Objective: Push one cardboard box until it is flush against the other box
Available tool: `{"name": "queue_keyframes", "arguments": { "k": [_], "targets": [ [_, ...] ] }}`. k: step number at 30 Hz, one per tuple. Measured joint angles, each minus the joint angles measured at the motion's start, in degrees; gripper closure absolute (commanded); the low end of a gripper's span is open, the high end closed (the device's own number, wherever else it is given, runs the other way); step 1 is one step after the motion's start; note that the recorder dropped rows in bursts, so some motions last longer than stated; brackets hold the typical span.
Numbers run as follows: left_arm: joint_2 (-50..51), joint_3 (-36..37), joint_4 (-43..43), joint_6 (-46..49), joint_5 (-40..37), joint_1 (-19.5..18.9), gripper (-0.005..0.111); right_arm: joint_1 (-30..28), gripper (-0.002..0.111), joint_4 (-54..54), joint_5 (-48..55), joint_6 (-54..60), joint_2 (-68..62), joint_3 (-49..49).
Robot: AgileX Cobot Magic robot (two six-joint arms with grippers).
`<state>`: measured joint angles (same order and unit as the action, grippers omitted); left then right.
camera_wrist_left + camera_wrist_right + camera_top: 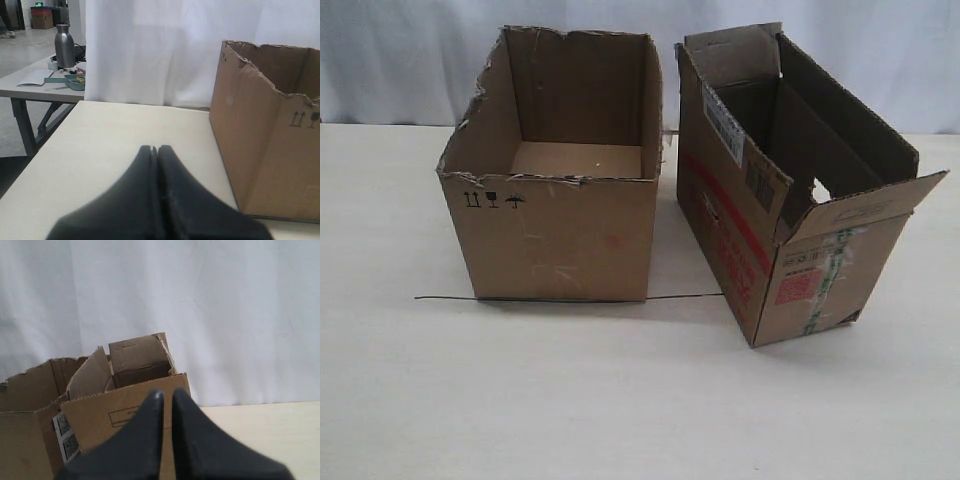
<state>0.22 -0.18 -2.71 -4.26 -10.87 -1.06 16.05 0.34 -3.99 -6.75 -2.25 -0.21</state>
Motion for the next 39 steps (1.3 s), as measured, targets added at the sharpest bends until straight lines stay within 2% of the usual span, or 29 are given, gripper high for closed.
{"name": "queue_keyframes", "arguments": {
  "k": [5, 11, 13, 19, 23, 28, 39],
  "targets": [
    [0.0, 0.0, 0.0, 0.0, 0.0, 0.0, 0.107, 0.0, 0.103, 0.6, -0.2, -0.1, -1.1, 0.0],
    [0.0, 0.0, 0.0, 0.0, 0.0, 0.0, 0.107, 0.0, 0.103, 0.6, -5.8, -0.1, -22.0, 0.0],
    [0.0, 0.0, 0.0, 0.0, 0.0, 0.0, 0.107, 0.0, 0.103, -0.9, -11.3, -0.2, -34.6, 0.0],
    [0.0, 0.0, 0.0, 0.0, 0.0, 0.0, 0.107, 0.0, 0.103, -6.1, -25.8, -0.5, -54.0, 0.0],
    [0.0, 0.0, 0.0, 0.0, 0.0, 0.0, 0.107, 0.0, 0.103, -11.1, -41.5, -0.5, -70.3, 0.0],
    [0.0, 0.0, 0.0, 0.0, 0.0, 0.0, 0.107, 0.0, 0.103, -11.2, -53.1, 0.9, -79.5, 0.0],
    [0.0, 0.0, 0.0, 0.0, 0.0, 0.0, 0.107, 0.0, 0.103, -13.9, -54.9, 0.9, -89.3, -7.0]
  ]
}}
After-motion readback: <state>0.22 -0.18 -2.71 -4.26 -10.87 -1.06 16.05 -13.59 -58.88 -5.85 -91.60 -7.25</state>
